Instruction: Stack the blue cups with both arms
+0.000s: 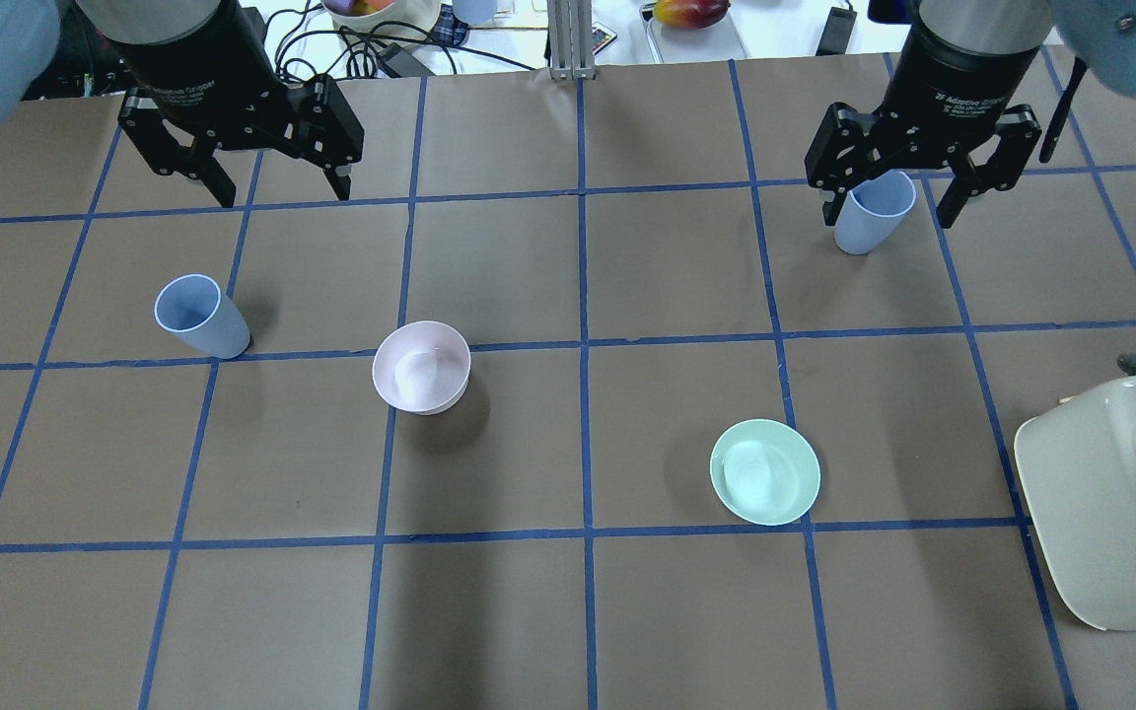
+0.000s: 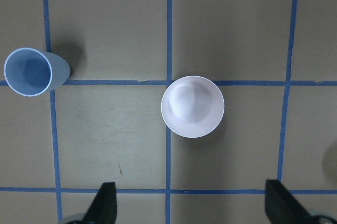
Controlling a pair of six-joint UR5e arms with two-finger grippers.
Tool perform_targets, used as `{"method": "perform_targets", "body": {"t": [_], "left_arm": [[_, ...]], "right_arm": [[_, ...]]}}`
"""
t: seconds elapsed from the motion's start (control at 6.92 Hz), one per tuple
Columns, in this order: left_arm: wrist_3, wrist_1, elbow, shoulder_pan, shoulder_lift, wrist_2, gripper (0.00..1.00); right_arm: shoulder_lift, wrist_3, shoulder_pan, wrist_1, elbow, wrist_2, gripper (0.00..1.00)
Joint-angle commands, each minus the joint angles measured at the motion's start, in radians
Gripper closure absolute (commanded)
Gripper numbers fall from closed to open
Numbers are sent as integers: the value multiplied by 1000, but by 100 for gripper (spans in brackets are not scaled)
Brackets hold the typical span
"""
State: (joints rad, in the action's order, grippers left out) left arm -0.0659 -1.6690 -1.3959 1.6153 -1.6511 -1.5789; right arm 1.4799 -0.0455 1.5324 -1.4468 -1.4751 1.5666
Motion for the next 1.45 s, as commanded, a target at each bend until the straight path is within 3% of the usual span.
{"method": "perform_targets", "body": {"t": [0.0, 0.58, 0.87, 1.01, 1.3], "left_arm": [[0, 0, 0, 0, 1, -1, 0], [24, 3, 0, -52, -24, 0, 0], [128, 276, -47, -147, -210, -27, 0], [177, 320, -60, -197, -282, -91, 0], [163, 324, -144, -268, -326, -99, 0]], "right_arm": [[0, -1, 0, -7, -4, 1, 0], [-4, -1, 0, -33, -4, -6, 0], [-7, 3, -2, -93, -1, -10, 0], [-19, 6, -14, -112, 2, -8, 0], [-108, 57, -64, -214, 21, 9, 0]]}}
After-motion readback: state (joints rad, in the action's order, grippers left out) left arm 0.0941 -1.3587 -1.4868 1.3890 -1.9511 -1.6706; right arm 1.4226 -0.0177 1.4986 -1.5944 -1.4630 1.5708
